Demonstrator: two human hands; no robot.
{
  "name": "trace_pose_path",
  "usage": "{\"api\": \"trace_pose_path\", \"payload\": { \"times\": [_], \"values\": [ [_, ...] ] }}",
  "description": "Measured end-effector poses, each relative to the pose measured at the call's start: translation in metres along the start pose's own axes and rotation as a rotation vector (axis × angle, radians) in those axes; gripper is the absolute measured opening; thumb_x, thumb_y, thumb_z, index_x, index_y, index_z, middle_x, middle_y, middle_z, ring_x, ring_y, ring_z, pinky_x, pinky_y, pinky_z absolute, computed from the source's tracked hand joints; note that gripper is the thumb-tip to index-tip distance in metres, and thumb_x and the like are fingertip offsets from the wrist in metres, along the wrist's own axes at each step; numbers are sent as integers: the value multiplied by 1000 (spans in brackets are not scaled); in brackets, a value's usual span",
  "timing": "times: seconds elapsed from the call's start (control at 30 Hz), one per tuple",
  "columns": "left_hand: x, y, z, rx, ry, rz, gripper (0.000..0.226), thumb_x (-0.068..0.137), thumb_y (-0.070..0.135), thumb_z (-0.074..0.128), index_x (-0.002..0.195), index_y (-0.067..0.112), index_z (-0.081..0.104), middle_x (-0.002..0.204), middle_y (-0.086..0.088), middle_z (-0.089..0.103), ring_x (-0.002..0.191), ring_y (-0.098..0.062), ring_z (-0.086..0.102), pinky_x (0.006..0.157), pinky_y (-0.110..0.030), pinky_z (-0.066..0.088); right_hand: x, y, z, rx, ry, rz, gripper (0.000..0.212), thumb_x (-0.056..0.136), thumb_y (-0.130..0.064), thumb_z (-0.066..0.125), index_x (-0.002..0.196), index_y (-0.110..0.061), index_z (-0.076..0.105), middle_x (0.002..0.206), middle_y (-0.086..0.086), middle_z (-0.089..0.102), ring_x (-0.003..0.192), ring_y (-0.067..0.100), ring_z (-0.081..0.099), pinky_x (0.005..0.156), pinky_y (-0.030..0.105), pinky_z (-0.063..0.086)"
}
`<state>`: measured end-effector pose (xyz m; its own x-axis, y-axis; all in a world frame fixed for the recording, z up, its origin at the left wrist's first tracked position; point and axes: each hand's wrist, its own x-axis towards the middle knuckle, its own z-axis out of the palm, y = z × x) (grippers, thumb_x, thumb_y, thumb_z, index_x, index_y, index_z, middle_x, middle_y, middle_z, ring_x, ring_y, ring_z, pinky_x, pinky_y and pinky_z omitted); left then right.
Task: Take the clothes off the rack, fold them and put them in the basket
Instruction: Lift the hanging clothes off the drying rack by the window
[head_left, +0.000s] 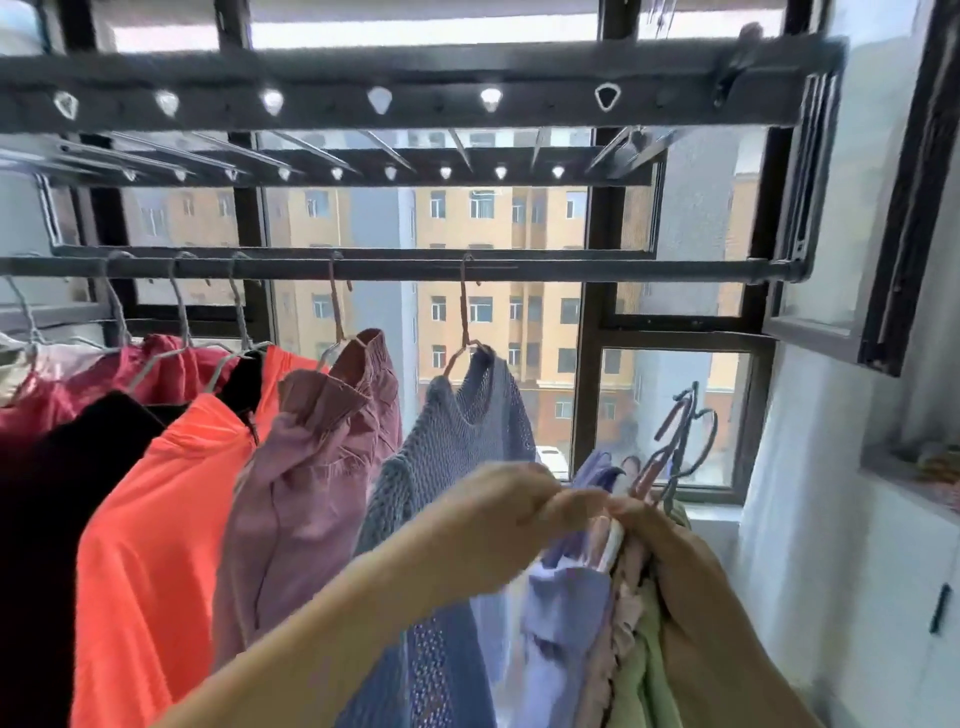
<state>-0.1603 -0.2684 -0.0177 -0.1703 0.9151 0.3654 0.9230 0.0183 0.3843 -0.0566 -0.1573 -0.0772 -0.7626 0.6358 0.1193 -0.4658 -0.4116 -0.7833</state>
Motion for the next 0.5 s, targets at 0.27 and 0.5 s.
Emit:
{"api": "trace_pose_path", "payload": {
  "times": [0.27,0.5],
  "values": [
    [75,-82,-56,87,291,-552,57,92,33,54,134,0,38,128,-19,47,115,-28,49,97,-35,41,-1,-4,-24,-182,16,53,69,28,-36,93,70,6,58,61,20,52,50,28,52,56,32,46],
    [84,-93,-48,-243,463,-409,18,95,6,47,100,-2,62,76,-5,54,57,-7,43,44,-8,41,7,-2,-36,-157,-62,68,68,46,-26,88,90,14,57,77,30,46,65,33,49,64,37,44]
  ]
}}
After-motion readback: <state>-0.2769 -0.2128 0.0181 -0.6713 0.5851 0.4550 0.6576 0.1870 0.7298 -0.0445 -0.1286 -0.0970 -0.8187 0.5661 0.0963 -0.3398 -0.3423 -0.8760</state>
